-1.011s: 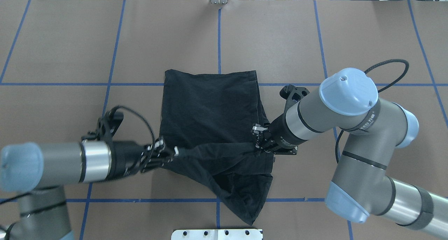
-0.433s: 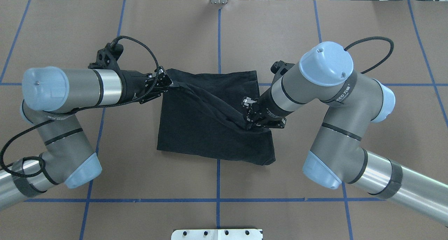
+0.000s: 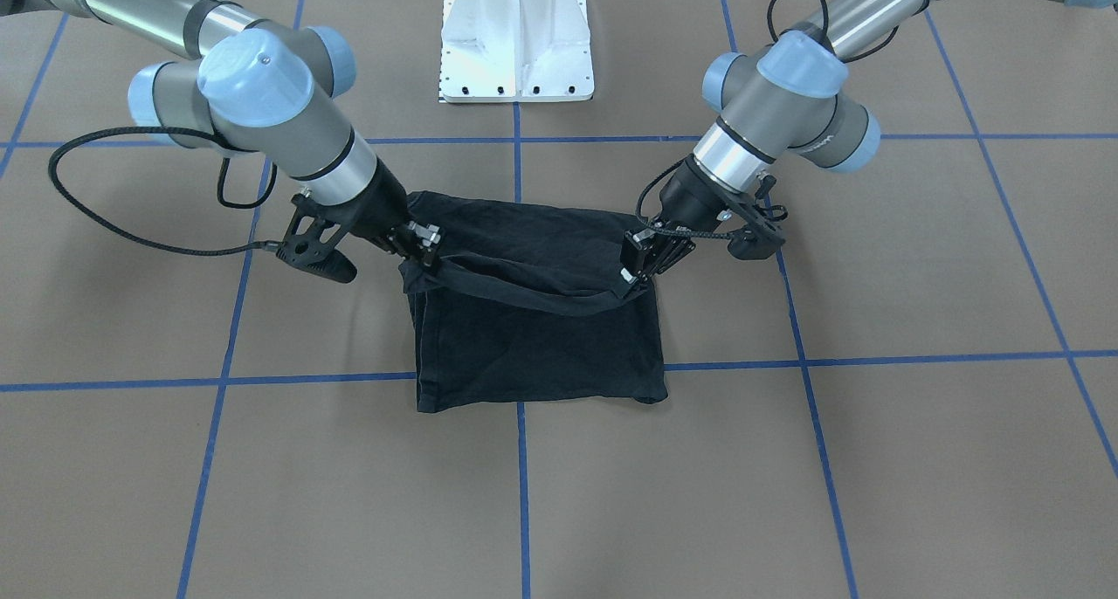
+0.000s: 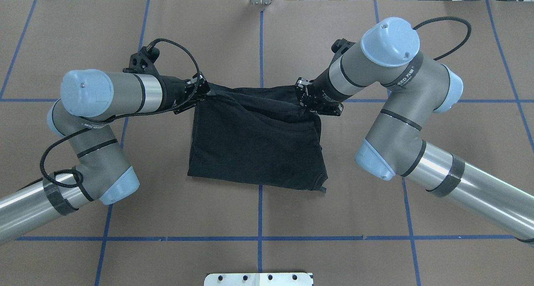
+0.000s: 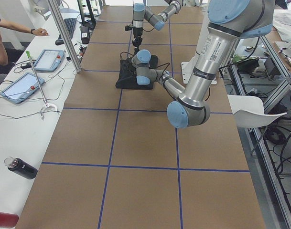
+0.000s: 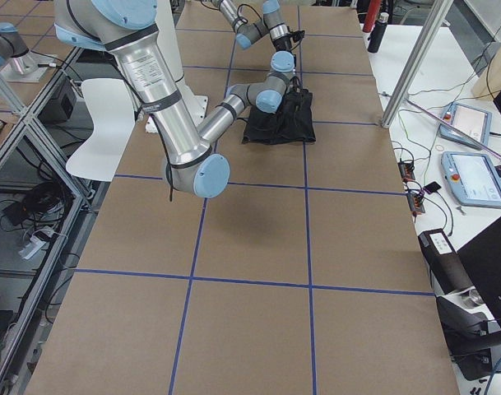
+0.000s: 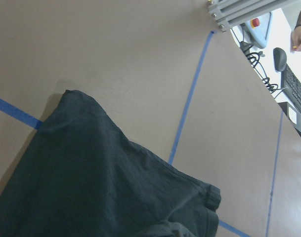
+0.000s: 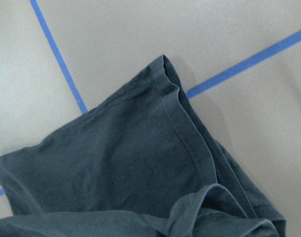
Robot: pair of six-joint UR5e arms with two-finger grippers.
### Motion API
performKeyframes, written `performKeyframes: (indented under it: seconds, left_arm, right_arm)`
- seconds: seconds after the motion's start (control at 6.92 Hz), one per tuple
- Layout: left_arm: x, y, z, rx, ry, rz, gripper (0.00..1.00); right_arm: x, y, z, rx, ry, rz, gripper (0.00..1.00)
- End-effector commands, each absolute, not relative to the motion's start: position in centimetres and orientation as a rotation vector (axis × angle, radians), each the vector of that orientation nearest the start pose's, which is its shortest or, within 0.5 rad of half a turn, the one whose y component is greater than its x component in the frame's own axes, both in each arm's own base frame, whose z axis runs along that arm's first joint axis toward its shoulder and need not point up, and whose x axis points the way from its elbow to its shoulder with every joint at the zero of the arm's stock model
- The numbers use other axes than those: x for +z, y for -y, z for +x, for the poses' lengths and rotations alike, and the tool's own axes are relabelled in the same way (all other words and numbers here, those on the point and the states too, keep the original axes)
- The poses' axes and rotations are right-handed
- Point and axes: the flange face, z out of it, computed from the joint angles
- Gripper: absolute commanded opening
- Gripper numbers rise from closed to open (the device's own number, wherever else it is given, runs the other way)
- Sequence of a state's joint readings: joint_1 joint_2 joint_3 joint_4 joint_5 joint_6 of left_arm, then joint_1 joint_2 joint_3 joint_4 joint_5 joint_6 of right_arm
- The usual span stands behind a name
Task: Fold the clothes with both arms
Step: 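Carry both held corners over the shirt away from the robot, folding it in half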
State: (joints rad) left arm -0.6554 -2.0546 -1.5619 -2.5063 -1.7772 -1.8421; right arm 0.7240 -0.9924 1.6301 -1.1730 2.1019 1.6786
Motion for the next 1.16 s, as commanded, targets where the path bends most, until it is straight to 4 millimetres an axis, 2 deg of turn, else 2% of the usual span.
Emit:
performKeyframes:
  seconds: [0.0,0.14,0.43,0.87,1.01]
  left_arm:
    - [28.3,49.7,46.2,-0.62,-1.437,0.102,0.0]
    - [28.3,49.7,46.2,-0.62,-1.438,0.105,0.0]
    - [28.2,50.0,45.9,-0.626,-1.438,0.111,0.0]
    - [29.3,50.9,46.9,-0.645,-1.412,0.111,0.0]
    - [29.1,51.0,46.8,-0.657,-1.416,0.107,0.0]
  right_arm:
    - [23.2,53.4,-45.4,0.486,1.129,-0.132,0.0]
    - [22.5,54.4,-46.3,0.493,1.125,-0.127,0.0]
    - [23.4,55.0,-47.0,0.508,1.104,-0.119,0.0]
    - [24.6,55.5,-47.5,0.519,1.081,-0.126,0.0]
    - [24.9,55.8,-47.8,0.524,1.073,-0.13,0.32]
